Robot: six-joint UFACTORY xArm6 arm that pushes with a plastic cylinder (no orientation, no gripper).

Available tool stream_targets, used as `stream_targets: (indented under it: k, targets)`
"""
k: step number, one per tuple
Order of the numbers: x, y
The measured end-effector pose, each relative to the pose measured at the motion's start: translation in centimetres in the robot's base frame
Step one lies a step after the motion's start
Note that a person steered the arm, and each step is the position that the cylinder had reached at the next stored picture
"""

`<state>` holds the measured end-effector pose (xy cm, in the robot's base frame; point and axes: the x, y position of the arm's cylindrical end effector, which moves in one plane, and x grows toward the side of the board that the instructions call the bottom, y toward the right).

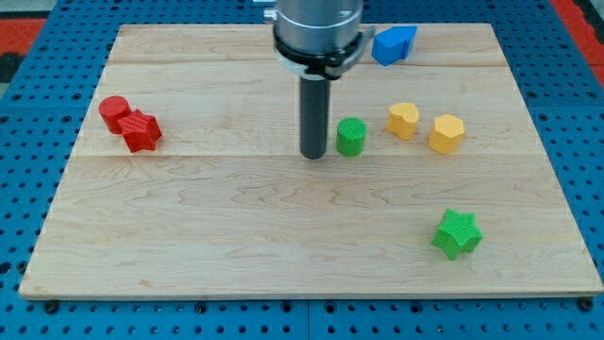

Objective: Push the green circle towards the green star

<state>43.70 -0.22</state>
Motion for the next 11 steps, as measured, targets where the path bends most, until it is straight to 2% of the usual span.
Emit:
stream_targets:
  k: [2,3,4,5,6,7,8,9,10,11]
  targets:
    - [0.2,-0.6]
    - [2.5,-0.6]
    - [0.0,-1.3]
    - [-4.4,-1.5]
    - [-5.3,4.5]
    - [-1.6,9.5]
    - [3.8,10.2]
    - [5.7,9.9]
    - [2.6,7.0]
    - [3.8,4.2]
